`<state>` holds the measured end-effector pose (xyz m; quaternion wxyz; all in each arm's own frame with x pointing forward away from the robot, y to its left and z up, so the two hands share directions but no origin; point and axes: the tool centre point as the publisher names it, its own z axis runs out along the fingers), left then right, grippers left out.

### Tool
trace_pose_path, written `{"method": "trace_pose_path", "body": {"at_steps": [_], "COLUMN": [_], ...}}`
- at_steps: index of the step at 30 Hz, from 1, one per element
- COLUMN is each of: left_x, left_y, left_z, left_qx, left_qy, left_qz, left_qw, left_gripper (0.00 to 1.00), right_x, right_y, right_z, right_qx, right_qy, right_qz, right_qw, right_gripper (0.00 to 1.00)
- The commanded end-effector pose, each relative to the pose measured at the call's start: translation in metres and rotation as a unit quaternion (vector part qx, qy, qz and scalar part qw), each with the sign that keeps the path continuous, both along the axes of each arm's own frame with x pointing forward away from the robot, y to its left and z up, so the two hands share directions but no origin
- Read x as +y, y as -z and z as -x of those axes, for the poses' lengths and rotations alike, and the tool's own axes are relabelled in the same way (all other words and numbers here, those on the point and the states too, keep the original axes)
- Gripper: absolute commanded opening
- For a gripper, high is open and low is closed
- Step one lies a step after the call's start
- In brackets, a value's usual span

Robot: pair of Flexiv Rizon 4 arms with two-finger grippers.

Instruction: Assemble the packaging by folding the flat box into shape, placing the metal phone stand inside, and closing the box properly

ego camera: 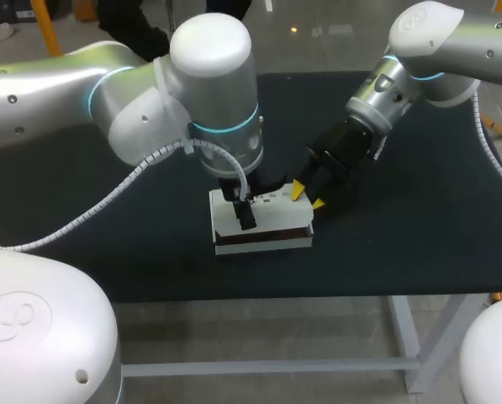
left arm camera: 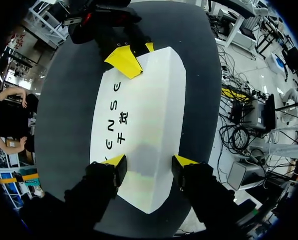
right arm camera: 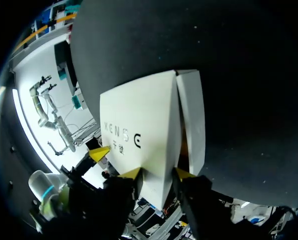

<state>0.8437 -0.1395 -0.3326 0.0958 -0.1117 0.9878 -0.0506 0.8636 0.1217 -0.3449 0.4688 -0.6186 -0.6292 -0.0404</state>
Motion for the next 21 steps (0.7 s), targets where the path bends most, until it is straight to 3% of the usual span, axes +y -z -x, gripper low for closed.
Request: {"method": "trace_pose_path", "body": {"at_steps": [1, 7, 21], "left_x": [-0.004, -0.003, -0.001], "left_y": [0.002, 0.004, 0.013], "left_z": [0.0, -0.005, -0.001], "left_qx": [-0.016, -0.042, -0.095], "left_qy": [-0.006, -0.012, 0.002], "left_qz": [-0.005, -0.006, -0.018], "left_qw": [1.0, 0.999, 0.995], "left_gripper": [0.61, 0.41, 0.42], "right_x": [0.001, 0.001, 0.001], "right_y": [0.0, 0.0, 0.0], "right_z": [-0.001, -0.001, -0.001], "right_qx": [0.001, 0.001, 0.001], "right_qy": [-0.001, -0.001, -0.001], "right_qz": [-0.001, -0.001, -0.001], "right_qw": [1.0, 1.0, 1.0], "right_gripper": [0.43, 0.43, 0.44]}}
